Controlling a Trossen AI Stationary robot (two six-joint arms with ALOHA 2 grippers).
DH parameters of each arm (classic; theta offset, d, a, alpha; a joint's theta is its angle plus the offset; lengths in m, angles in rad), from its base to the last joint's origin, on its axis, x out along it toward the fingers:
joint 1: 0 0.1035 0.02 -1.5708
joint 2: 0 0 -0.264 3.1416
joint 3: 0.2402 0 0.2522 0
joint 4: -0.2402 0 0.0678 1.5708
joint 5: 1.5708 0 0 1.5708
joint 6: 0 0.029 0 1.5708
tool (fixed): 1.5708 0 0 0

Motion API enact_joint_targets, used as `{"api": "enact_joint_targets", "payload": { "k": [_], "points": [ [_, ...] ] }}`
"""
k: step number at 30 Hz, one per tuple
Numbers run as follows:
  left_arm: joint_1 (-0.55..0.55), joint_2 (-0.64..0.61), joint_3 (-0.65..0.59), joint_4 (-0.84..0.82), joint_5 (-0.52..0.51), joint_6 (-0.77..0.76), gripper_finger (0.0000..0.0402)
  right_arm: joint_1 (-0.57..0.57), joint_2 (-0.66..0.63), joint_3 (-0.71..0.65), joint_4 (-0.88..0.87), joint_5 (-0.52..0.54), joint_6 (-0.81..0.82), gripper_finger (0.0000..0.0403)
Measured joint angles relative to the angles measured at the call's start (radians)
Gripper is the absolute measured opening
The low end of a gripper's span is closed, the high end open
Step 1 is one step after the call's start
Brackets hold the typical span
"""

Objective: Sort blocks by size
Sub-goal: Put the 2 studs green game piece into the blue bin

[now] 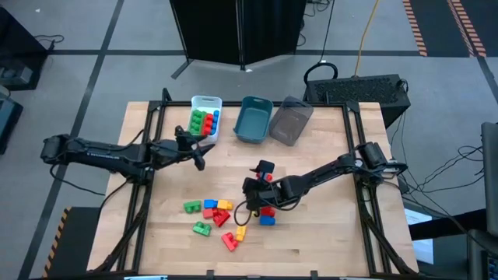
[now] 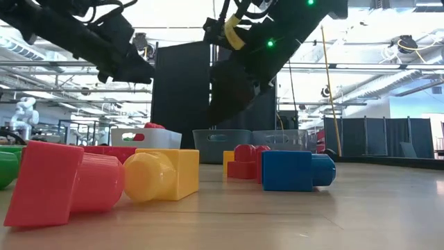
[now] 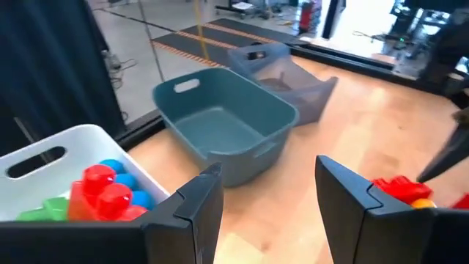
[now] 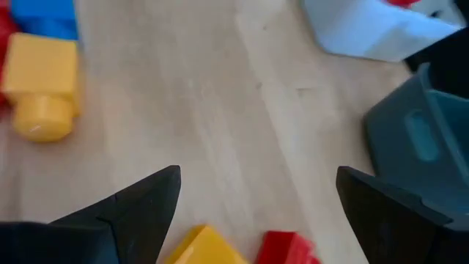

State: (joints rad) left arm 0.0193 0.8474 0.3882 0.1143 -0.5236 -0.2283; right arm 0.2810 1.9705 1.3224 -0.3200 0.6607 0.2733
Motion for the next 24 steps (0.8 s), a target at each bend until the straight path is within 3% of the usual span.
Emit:
{"api": "enact_joint_targets", "payload": {
  "k": [4, 18, 24],
  "points": [
    [-0.034, 0.001, 0.000, 0.000, 0.007, 0.002, 0.0170, 0.000, 0.000, 0.000, -0.019, -0.065, 0.008, 0.0349],
    [-0.081, 0.001, 0.000, 0.018, 0.024, 0.006, 0.0170, -0.036, -0.106, -0.001, -0.227, -0.065, 0.074, 0.0279],
    [-0.081, 0.001, 0.000, 0.011, 0.026, 0.010, 0.0170, -0.079, -0.159, -0.027, -0.195, -0.092, 0.053, 0.0268]
  ]
}}
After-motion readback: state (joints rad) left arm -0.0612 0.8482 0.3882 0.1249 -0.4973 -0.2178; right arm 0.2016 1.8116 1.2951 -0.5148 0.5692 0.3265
